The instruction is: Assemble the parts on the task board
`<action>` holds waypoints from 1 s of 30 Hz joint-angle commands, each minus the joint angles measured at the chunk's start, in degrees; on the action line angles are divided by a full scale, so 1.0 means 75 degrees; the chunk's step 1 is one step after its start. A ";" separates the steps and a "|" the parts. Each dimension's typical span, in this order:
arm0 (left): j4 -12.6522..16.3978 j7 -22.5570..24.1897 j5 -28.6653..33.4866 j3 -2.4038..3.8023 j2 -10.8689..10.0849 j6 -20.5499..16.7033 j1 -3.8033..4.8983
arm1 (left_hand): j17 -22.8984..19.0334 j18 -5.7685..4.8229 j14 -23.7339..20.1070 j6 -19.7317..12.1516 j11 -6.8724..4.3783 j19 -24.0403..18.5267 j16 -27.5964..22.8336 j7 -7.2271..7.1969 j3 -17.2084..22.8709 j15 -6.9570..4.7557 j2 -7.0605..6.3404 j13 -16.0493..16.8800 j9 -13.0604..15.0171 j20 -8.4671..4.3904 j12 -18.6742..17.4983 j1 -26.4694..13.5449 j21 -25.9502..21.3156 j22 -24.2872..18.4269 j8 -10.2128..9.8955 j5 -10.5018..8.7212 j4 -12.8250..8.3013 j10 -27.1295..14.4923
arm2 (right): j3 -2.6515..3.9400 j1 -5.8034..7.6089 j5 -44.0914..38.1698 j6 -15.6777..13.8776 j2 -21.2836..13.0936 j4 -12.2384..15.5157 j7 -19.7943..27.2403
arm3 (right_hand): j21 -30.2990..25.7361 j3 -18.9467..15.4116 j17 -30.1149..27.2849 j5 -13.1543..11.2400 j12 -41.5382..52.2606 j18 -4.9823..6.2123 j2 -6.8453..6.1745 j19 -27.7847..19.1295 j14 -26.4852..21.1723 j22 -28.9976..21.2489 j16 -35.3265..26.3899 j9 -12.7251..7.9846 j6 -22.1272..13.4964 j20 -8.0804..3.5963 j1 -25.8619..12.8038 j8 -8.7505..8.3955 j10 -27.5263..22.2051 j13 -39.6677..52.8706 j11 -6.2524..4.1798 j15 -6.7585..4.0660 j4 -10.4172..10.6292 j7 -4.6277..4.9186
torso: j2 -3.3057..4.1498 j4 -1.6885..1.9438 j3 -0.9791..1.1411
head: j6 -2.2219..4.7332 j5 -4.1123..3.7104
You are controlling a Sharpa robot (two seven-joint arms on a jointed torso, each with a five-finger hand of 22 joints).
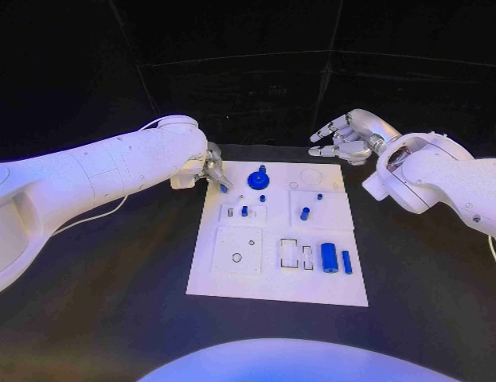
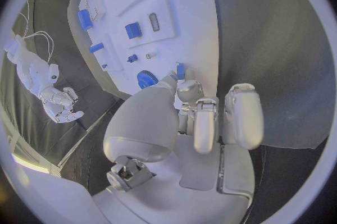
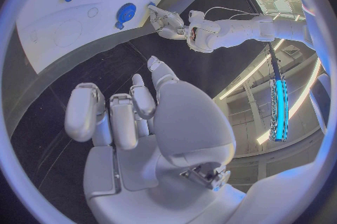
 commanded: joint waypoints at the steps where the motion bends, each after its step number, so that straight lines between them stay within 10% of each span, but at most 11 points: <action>1: 0.0016 0.0114 0.0045 -0.0001 0.0000 0.0057 0.0006 | 0.2013 0.0075 0.0779 -0.0059 -0.0025 0.0022 0.0023 -0.0057 0.0431 -0.0024 0.0092 -0.0028 0.0015 -0.0013 -0.0075 0.0444 -0.0036 -0.0001 -0.0045 0.0044 -0.0307 -0.0034 | 0.0006 0.0014 -0.0018 0.0034 0.0005 0.0007 0.0046 | -0.0033 -0.0023 0.0358 0.0028 -0.0029 0.0147 0.0028 -0.0023 0.0466 -0.0004 -0.0045 -0.0013 -0.0050 -0.0041 0.0016 0.0039 -0.0015 0.0009 -0.0013 -0.0056 0.0001 -0.0010 | -0.0002 -0.0002 -0.0003 | -0.0009 -0.0012; 18: 0.0493 0.0414 0.0465 0.0005 -0.0411 -0.0569 -0.0006 | 0.2013 0.0071 0.0779 -0.0092 0.0020 0.0029 0.0023 -0.0001 0.2188 0.0026 -0.0564 -0.0132 0.0114 0.0023 -0.0127 0.0251 -0.0057 0.0031 0.0070 -0.0064 -0.0787 0.0068 | 0.0006 0.0014 -0.0018 0.0043 -0.0011 0.0001 0.0053 | -0.0033 -0.0023 0.0358 0.0028 -0.0029 0.0147 0.0028 -0.0023 0.0466 -0.0004 -0.0045 -0.0013 -0.0050 -0.0041 0.0016 0.0039 -0.0015 0.0009 -0.0013 -0.0056 0.0001 -0.0010 | -0.0006 0.0015 0.0002 | -0.0015 -0.0016; 30: 0.1777 0.0494 0.0791 0.0011 -0.1233 -0.1565 -0.0001 | 0.2013 0.0069 0.0779 -0.0068 0.0004 0.0042 0.0023 -0.0019 0.2547 0.0016 -0.0727 -0.0099 0.0168 0.0016 -0.0068 0.0095 -0.0051 0.0054 0.0148 -0.0065 -0.0835 0.0148 | 0.0006 0.0014 -0.0018 0.0038 -0.0046 -0.0004 0.0054 | -0.0037 -0.0022 0.0357 0.0039 -0.0035 0.0148 0.0030 -0.0023 0.0467 -0.0009 -0.0047 -0.0013 -0.0050 -0.0042 0.0023 0.0041 -0.0020 0.0003 -0.0013 -0.0057 -0.0001 -0.0009 | -0.0002 0.0015 0.0002 | -0.0005 0.0005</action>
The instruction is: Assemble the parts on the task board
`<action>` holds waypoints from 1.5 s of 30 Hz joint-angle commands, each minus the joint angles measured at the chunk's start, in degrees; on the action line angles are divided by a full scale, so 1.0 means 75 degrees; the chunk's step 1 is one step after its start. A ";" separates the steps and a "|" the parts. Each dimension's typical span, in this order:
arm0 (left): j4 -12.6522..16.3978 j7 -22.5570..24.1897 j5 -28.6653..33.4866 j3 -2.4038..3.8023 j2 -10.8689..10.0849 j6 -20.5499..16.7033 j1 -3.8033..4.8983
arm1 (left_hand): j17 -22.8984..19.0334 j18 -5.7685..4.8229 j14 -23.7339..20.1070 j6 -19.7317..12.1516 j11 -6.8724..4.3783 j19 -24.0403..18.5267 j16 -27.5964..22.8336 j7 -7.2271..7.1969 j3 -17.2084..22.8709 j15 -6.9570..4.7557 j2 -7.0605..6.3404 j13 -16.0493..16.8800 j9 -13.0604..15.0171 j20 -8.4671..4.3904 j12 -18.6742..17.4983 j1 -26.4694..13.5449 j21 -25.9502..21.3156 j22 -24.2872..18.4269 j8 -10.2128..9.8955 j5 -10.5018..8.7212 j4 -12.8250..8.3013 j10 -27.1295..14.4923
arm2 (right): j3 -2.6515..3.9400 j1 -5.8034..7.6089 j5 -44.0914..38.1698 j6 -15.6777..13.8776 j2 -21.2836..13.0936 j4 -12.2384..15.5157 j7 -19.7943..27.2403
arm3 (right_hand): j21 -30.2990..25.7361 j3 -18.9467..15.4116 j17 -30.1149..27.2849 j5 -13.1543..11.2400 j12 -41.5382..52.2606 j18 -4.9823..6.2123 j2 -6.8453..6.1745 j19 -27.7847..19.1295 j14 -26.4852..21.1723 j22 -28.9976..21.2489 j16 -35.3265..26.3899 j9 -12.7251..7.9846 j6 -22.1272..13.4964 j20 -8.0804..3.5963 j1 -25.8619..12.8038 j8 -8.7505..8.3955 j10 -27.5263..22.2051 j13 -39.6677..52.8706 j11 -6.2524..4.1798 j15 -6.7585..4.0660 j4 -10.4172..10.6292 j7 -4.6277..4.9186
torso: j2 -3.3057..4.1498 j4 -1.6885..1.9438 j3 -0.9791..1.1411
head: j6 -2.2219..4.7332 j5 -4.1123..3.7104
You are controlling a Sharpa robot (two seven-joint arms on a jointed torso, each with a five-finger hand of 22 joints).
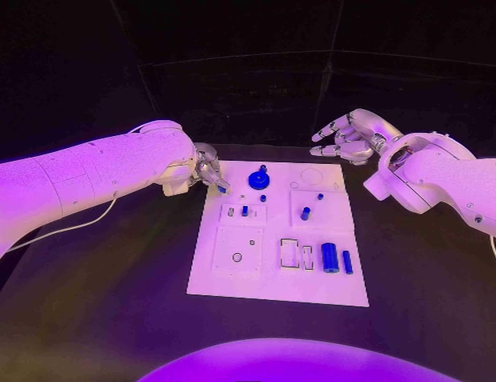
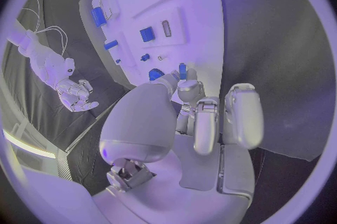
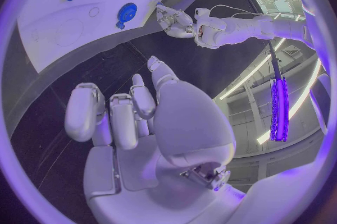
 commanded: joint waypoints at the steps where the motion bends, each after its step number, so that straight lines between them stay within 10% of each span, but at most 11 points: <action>1: 0.0364 0.0171 0.0255 0.0005 -0.0182 -0.0777 0.0013 | 0.2013 0.0069 0.0779 0.0039 -0.0008 0.0043 0.0023 -0.0045 0.0903 0.0015 -0.0094 0.0013 0.0023 0.0015 0.0029 -0.0030 -0.0020 0.0014 0.0031 -0.0028 -0.0845 0.0053 | 0.0006 0.0014 -0.0017 0.0029 -0.0012 0.0006 0.0055 | -0.0037 -0.0023 0.0357 0.0040 -0.0038 0.0148 0.0031 -0.0023 0.0466 -0.0009 -0.0048 -0.0013 -0.0050 -0.0042 0.0022 0.0042 -0.0022 0.0000 -0.0013 -0.0057 0.0000 -0.0009 | 0.0002 0.0000 0.0000 | 0.0001 0.0006; 18: 0.1682 0.0129 -0.0458 -0.0017 -0.0861 -0.1955 -0.0288 | 0.2013 0.0061 0.0779 0.0057 -0.0023 0.0062 0.0023 -0.0061 0.1090 0.0003 -0.0201 0.0027 0.0065 0.0004 0.0065 -0.0120 0.0006 0.0053 0.0093 -0.0026 -0.0862 0.0102 | 0.0006 0.0014 -0.0017 0.0036 -0.0029 -0.0026 0.0053 | -0.0037 -0.0023 0.0357 0.0040 -0.0038 0.0148 0.0031 -0.0023 0.0466 -0.0009 -0.0048 -0.0013 -0.0050 -0.0042 0.0022 0.0042 -0.0022 0.0000 -0.0013 -0.0057 0.0000 -0.0009 | -0.0001 -0.0019 -0.0007 | 0.0001 0.0109; 45: 0.2051 -0.0305 -0.0625 -0.0134 -0.0908 -0.1390 -0.0506 | 0.2013 0.0059 0.0779 0.0098 -0.0045 0.0071 0.0023 -0.0091 0.1229 -0.0014 -0.0291 0.0068 0.0126 -0.0011 0.0133 -0.0290 0.0009 0.0067 0.0194 -0.0063 -0.0798 0.0167 | 0.0005 0.0013 -0.0017 0.0046 -0.0045 -0.0032 0.0045 | -0.0044 -0.0028 0.0354 0.0045 -0.0041 0.0149 0.0036 -0.0026 0.0466 -0.0018 -0.0052 -0.0013 -0.0052 -0.0043 0.0012 0.0044 -0.0025 -0.0004 -0.0011 -0.0056 0.0011 -0.0007 | 0.0008 -0.0022 -0.0003 | -0.0039 0.0112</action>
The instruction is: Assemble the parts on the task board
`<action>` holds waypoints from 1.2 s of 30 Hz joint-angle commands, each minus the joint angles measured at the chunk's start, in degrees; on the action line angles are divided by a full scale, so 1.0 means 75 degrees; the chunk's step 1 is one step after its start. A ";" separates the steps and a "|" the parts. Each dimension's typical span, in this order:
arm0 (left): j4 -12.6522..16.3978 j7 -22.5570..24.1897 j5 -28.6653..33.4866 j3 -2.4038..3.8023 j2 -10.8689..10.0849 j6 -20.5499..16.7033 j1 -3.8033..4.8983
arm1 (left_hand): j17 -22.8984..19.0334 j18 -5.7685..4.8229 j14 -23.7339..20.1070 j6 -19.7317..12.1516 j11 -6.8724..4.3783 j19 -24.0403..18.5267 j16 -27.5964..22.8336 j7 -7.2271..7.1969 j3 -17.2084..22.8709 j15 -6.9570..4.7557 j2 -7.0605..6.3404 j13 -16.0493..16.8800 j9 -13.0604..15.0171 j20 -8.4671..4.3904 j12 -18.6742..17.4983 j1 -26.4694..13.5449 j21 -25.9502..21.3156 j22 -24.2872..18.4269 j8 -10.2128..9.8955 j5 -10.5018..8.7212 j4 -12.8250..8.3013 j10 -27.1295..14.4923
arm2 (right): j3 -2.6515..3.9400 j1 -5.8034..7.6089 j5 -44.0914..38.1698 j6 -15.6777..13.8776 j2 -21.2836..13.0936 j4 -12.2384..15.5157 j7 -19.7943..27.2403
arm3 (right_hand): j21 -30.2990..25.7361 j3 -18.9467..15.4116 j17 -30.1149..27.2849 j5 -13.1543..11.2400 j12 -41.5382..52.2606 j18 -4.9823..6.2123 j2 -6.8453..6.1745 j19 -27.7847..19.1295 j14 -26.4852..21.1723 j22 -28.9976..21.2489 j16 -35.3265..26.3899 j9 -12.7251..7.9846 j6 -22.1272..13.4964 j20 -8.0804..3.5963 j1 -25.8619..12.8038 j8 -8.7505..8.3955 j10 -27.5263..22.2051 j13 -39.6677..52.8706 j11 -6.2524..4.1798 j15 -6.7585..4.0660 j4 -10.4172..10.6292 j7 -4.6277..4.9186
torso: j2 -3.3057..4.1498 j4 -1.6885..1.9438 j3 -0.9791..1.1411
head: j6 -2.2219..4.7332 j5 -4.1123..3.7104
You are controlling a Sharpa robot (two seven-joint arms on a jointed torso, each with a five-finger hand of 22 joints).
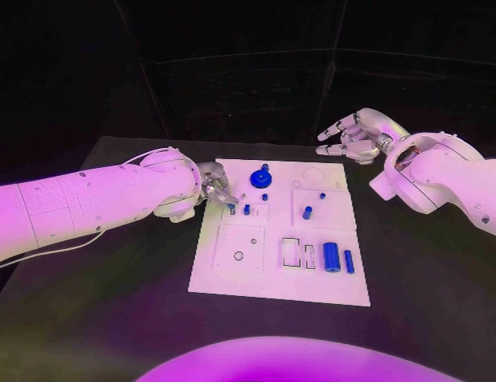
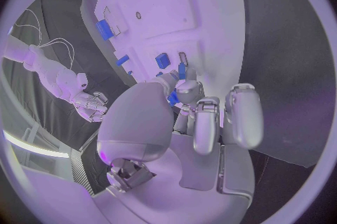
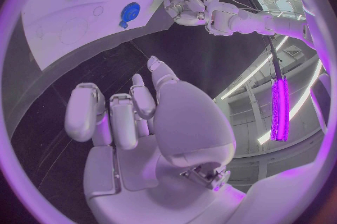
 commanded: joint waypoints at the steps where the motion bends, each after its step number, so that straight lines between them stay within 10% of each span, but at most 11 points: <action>1: 0.0001 -0.0094 -0.0086 -0.0009 0.0004 0.0216 0.0007 | 0.2013 0.0059 0.0779 0.0041 0.0010 0.0071 0.0023 -0.0040 0.0685 -0.0014 0.0006 -0.0001 0.0017 -0.0012 0.0025 0.0007 0.0010 0.0008 0.0025 -0.0005 -0.0642 0.0057 | 0.0006 0.0014 -0.0017 0.0035 -0.0004 0.0009 0.0045 | -0.0044 -0.0028 0.0357 0.0045 -0.0041 0.0149 0.0036 -0.0026 0.0466 -0.0006 -0.0052 -0.0007 -0.0052 -0.0043 0.0012 0.0045 -0.0025 -0.0004 -0.0011 -0.0056 0.0011 -0.0007 | 0.0000 0.0002 -0.0001 | -0.0009 0.0010; 36: -0.0005 -0.0125 -0.0086 -0.0034 0.0020 0.0634 0.0006 | 0.2013 0.0058 0.0779 0.0059 -0.0002 0.0073 0.0023 -0.0056 0.0708 -0.0023 -0.0033 0.0009 0.0049 -0.0018 0.0043 -0.0055 0.0010 0.0012 0.0077 -0.0031 -0.0620 0.0068 | 0.0005 0.0013 -0.0017 0.0046 0.0023 -0.0019 0.0050 | -0.0044 -0.0028 0.0357 0.0045 -0.0041 0.0149 0.0036 -0.0026 0.0466 -0.0006 -0.0052 -0.0007 -0.0052 -0.0043 0.0012 0.0045 -0.0025 -0.0004 -0.0011 -0.0056 0.0011 -0.0007 | -0.0001 0.0005 -0.0004 | -0.0084 0.0026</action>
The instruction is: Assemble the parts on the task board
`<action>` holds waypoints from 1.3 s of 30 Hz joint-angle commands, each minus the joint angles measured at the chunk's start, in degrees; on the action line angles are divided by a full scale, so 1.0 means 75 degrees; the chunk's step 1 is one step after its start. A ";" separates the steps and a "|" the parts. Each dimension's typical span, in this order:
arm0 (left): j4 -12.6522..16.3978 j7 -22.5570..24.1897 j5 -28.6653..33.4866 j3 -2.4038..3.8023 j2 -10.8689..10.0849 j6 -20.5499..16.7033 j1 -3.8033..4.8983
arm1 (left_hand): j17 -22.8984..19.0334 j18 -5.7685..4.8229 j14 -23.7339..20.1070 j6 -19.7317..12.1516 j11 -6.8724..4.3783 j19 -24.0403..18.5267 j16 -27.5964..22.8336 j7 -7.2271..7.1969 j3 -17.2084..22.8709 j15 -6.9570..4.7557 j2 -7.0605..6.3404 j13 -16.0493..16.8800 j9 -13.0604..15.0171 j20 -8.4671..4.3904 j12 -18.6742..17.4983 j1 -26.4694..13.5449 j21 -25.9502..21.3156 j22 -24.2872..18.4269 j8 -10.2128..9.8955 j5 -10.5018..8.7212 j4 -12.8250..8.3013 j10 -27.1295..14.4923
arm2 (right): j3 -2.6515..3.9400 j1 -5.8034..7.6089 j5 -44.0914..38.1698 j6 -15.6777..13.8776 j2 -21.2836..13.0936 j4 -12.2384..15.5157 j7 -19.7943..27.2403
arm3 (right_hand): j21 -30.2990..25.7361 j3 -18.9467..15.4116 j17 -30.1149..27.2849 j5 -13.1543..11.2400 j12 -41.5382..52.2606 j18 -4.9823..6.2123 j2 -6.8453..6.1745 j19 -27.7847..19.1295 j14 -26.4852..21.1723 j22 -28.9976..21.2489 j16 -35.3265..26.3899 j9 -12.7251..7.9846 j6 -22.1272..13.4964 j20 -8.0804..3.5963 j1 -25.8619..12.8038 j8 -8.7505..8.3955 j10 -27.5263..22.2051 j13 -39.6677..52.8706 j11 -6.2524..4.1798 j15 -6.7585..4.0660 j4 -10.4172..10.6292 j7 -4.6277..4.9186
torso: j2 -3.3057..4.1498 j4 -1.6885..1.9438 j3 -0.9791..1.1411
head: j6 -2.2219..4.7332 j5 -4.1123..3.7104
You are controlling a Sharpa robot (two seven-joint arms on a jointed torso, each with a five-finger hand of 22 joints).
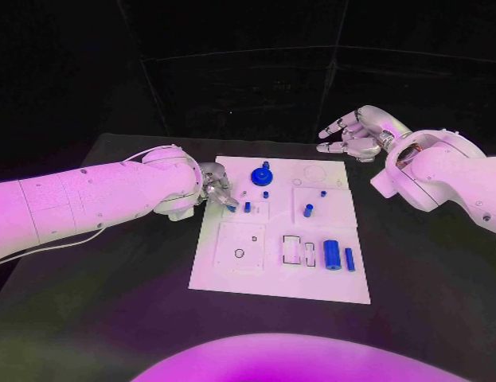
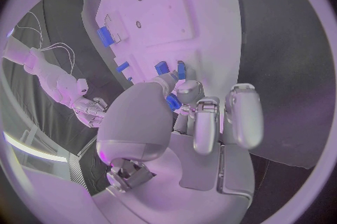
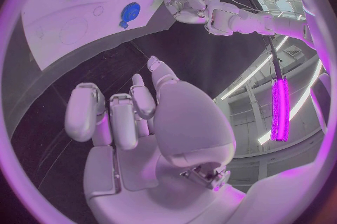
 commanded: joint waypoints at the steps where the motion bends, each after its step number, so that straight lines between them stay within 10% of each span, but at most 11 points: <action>1: 0.0009 -0.0075 -0.0060 -0.0007 0.0003 0.0192 -0.0004 | 0.2012 0.0058 0.0779 0.0034 -0.0005 0.0073 0.0024 -0.0031 0.0573 -0.0023 0.0011 0.0011 0.0012 -0.0018 0.0044 0.0058 0.0010 0.0008 0.0047 -0.0004 -0.0528 0.0071 | 0.0006 0.0013 -0.0017 0.0035 0.0009 0.0003 0.0052 | -0.0044 -0.0028 0.0351 0.0045 -0.0041 0.0149 0.0036 -0.0026 0.0466 -0.0008 -0.0052 -0.0009 -0.0052 -0.0043 0.0012 0.0045 -0.0025 -0.0004 -0.0011 -0.0056 0.0011 -0.0007 | 0.0001 -0.0001 0.0000 | -0.0007 0.0003; 19: -0.0057 -0.0063 -0.0059 -0.0008 0.0075 0.0255 -0.0003 | 0.2012 0.0056 0.0779 0.0069 -0.0022 0.0075 0.0024 -0.0054 0.0544 -0.0034 -0.0055 0.0021 0.0059 -0.0028 0.0070 -0.0073 0.0011 0.0018 0.0130 -0.0081 -0.0468 0.0090 | 0.0006 0.0013 -0.0017 0.0042 0.0033 -0.0014 0.0060 | -0.0044 -0.0028 0.0351 0.0045 -0.0041 0.0149 0.0036 -0.0026 0.0466 -0.0008 -0.0052 -0.0009 -0.0052 -0.0043 0.0012 0.0045 -0.0025 -0.0004 -0.0011 -0.0056 0.0011 -0.0007 | 0.0000 -0.0006 0.0006 | -0.0041 0.0000; 39: -0.0259 -0.0073 -0.0059 -0.0008 0.0183 0.0370 -0.0003 | 0.2012 0.0045 0.0779 0.0225 -0.0102 0.0103 0.0024 -0.0154 -0.0850 -0.0108 -0.0149 0.0064 0.0274 -0.0098 0.0202 -0.0754 0.0032 0.0088 0.0495 -0.0172 0.0021 0.0135 | 0.0006 0.0013 -0.0017 0.0053 0.0031 -0.0023 0.0064 | -0.0047 -0.0031 0.0351 0.0047 -0.0034 0.0149 0.0041 -0.0024 0.0466 -0.0010 -0.0054 -0.0009 -0.0052 -0.0044 0.0008 0.0049 -0.0019 0.0001 -0.0011 -0.0056 0.0019 -0.0007 | -0.0002 -0.0001 0.0001 | -0.0089 -0.0041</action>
